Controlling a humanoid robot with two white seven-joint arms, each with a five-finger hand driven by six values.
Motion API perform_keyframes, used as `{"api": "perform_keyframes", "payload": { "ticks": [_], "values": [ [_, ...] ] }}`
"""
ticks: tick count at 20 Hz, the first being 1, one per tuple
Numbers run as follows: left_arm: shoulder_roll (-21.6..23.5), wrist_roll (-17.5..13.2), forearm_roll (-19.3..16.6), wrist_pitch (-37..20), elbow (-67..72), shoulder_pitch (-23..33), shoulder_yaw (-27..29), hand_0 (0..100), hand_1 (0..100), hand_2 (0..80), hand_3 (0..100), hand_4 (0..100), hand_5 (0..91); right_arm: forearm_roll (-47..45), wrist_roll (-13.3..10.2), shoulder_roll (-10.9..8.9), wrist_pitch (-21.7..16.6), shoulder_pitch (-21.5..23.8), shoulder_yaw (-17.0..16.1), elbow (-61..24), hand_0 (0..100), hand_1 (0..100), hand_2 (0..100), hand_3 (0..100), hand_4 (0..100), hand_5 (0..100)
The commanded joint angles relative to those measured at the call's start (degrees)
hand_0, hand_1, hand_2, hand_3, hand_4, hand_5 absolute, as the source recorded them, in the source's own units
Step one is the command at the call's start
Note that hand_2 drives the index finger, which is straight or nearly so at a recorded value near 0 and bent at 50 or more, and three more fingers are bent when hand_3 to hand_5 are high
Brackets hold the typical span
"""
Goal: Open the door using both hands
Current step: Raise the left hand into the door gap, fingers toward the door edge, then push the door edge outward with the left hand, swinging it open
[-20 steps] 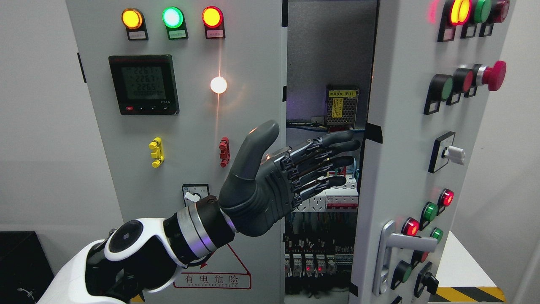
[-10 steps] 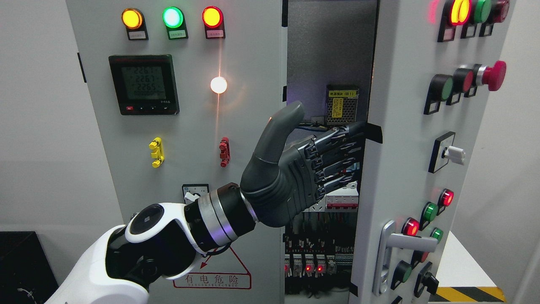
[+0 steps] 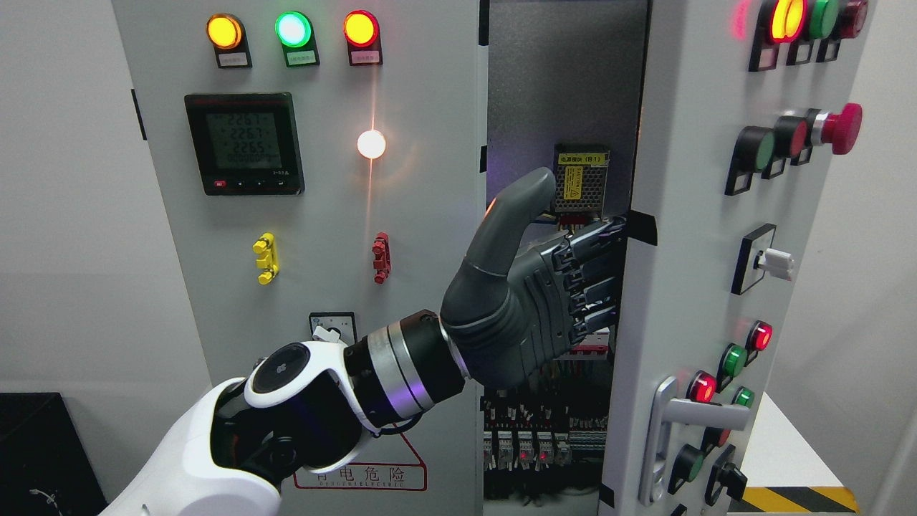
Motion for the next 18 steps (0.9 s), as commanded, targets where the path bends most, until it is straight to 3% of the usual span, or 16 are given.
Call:
{"api": "perform_keyframes", "payload": {
  "ticks": [1,10,18],
  "values": [
    [-2.2,-0.1,0.2,-0.1,0.4,-1.1,-2.0,0,0,0.0,0,0,0.0,0.2,0.0,0.00,0.1,0.0,0.0,0.0,19,0,0,0,0,0],
    [-4.3,0.1,1.2,-0.8,0.4,-4.7,-9.8,0,0,0.0,0,0,0.0,0.2,0.0,0.00,0.0,0.0,0.0,0.0,19,0,0,0,0,0],
    [-10.0,1.5,0.8,-0.3,1.9,-7.2,-12.7,0,0,0.0,0,0,0.0,0.2,0.0,0.00,0.0,0.0,0.0,0.0,19,0,0,0,0,0]
  ]
}}
